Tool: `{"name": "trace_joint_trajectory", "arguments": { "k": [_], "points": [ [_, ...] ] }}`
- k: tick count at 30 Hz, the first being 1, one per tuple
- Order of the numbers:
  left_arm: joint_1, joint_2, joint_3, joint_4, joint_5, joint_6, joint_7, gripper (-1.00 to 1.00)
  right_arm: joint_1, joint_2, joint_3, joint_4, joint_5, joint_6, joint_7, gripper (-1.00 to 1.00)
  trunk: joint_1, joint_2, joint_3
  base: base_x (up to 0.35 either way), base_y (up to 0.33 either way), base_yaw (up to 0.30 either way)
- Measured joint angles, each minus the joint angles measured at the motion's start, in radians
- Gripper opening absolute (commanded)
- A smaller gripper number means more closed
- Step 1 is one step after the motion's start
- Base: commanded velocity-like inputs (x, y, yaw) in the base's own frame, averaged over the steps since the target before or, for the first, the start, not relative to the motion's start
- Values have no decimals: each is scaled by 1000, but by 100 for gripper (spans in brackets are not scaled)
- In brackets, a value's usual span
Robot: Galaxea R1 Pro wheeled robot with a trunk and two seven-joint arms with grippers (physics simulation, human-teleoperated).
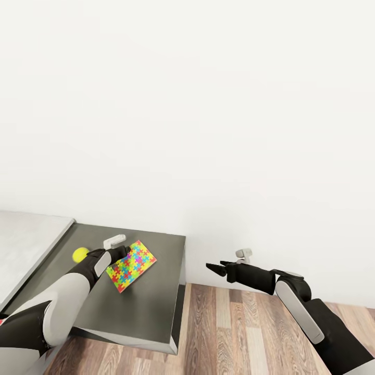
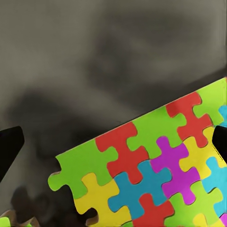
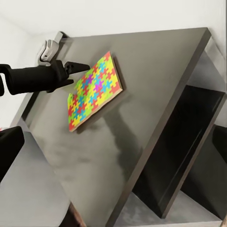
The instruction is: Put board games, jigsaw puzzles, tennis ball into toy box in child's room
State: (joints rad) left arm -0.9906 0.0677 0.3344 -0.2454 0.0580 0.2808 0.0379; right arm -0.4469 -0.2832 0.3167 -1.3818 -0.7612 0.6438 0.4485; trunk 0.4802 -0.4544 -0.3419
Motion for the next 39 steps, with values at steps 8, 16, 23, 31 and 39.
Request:
{"name": "trace_joint_trajectory", "arguments": {
  "k": [8, 16, 23, 31, 39],
  "points": [
    [0, 0, 0, 0, 0, -1, 0, 100, 0, -1, 0, 0, 0, 0, 0, 100, 0, 0, 3, 0, 0, -163],
    [0, 0, 0, 0, 0, -1, -1, 100, 0, 0, 0, 0, 0, 1, 0, 100, 0, 0, 3, 0, 0, -20],
    [0, 0, 1, 0, 0, -1, -1, 100, 0, 0, 0, 0, 0, 1, 0, 100, 0, 0, 3, 0, 0, -138],
    [0, 1, 1, 0, 0, -1, -2, 100, 0, 0, 0, 0, 0, 1, 0, 100, 0, 0, 3, 0, 0, -32],
    [0, 2, 1, 0, 0, -2, -2, 100, 0, 0, 0, 0, 0, 2, 1, 100, 0, 0, 3, 0, 0, -2]
  ]
}}
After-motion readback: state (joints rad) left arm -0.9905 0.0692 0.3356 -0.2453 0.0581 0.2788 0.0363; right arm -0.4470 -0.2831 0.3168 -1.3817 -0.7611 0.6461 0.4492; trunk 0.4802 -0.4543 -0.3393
